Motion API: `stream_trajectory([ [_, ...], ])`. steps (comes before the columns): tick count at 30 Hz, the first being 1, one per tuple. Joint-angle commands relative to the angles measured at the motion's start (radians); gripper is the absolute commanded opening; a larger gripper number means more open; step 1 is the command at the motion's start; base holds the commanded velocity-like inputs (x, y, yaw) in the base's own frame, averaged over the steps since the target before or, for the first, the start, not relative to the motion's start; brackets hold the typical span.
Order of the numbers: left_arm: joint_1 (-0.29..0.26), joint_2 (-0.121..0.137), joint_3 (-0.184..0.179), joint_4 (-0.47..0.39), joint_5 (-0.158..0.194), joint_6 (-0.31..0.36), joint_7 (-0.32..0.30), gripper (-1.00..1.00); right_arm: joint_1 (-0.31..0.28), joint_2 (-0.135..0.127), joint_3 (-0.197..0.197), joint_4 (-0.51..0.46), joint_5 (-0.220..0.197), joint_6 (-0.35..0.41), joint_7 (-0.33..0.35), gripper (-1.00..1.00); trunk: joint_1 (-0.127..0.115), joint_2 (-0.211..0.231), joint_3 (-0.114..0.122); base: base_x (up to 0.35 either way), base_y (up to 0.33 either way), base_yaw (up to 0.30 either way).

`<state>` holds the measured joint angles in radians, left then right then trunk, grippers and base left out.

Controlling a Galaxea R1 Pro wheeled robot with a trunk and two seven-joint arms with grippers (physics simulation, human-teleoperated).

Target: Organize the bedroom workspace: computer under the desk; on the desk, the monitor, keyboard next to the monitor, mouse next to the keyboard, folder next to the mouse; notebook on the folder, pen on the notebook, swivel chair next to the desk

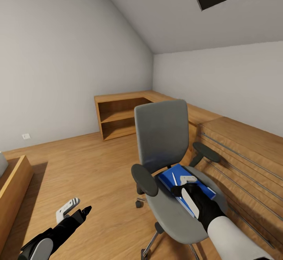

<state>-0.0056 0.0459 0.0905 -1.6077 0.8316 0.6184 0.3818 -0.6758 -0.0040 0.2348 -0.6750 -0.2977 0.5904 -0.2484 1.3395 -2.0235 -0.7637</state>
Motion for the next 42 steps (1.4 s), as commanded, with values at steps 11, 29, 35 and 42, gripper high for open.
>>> stream_trajectory([
  [11,-0.001,0.001,0.001,-0.001,0.011,0.003,0.009,1.00,-0.001,0.002,0.007,0.002,-0.007,0.002,-0.054,1.00,0.000,0.000,-0.001,0.000,0.000,0.000],
  [29,-0.001,0.002,0.005,-0.001,0.012,0.003,0.008,1.00,-0.001,0.004,0.008,0.008,-0.006,0.000,-0.075,1.00,0.000,0.000,-0.001,0.000,0.000,0.000],
  [35,-0.001,0.002,0.005,-0.001,0.012,0.003,0.008,1.00,-0.001,0.007,0.009,0.008,-0.005,0.000,-0.075,1.00,0.000,0.000,-0.001,0.000,0.000,0.000],
  [42,-0.001,0.001,0.005,-0.001,0.012,0.003,0.008,1.00,-0.001,0.022,0.013,0.008,0.001,0.000,-0.100,1.00,0.000,0.000,-0.001,0.000,0.000,0.000],
])
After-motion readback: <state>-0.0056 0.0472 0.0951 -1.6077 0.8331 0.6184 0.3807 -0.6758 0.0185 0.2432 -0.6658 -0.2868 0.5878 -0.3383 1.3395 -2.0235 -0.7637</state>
